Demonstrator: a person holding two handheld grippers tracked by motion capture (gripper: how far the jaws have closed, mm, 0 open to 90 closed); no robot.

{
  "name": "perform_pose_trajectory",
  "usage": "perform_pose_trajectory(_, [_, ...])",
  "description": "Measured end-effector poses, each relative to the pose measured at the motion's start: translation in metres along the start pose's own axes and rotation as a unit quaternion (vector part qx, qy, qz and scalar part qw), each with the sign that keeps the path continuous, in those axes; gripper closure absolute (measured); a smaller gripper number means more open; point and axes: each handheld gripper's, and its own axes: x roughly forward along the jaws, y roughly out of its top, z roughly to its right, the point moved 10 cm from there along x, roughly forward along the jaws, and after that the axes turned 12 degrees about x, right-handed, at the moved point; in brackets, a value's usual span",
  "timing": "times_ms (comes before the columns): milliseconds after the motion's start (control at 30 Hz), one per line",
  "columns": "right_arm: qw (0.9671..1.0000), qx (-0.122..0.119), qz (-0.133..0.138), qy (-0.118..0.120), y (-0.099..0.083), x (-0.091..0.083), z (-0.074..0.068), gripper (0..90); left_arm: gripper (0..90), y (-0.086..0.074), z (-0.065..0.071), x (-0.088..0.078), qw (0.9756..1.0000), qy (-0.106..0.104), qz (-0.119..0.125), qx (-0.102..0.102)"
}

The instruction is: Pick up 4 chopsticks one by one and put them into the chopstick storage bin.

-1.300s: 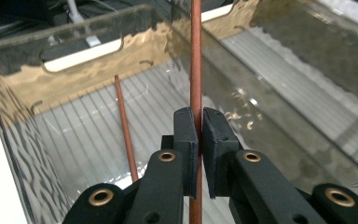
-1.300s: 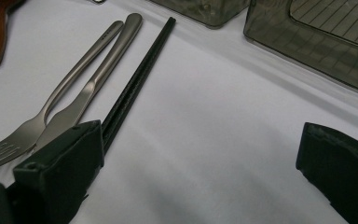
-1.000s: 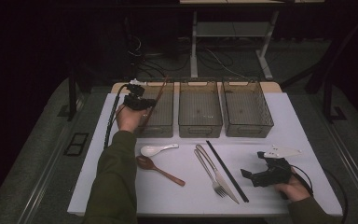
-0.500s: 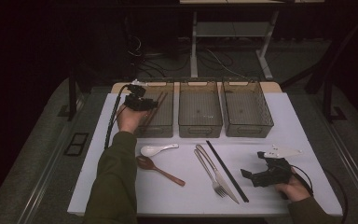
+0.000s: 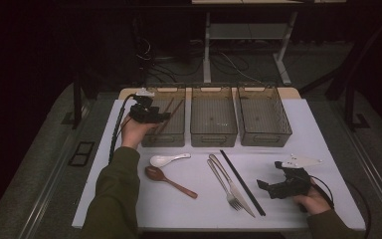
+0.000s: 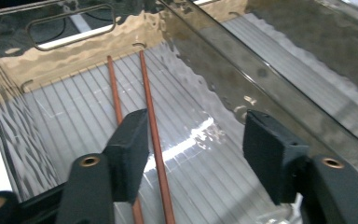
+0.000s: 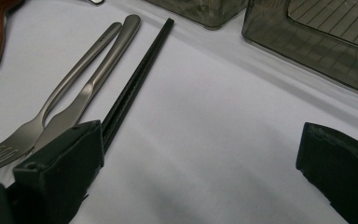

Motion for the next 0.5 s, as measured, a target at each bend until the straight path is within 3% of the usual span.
perform_pose_trajectory(267, [1.0, -0.001, -0.003, -0.002, 0.0, 0.002, 0.001, 0.7, 30.0, -0.002, 0.016, -0.023, 0.9994, -0.009, 0.032, 0.003])
perform_pose_trajectory(500, [1.0, -0.005, -0.006, -0.004, -0.001, 0.002, 0.001, 0.6, 23.7, -0.011, 0.037, -0.039, 0.9988, -0.018, 0.043, 0.015])
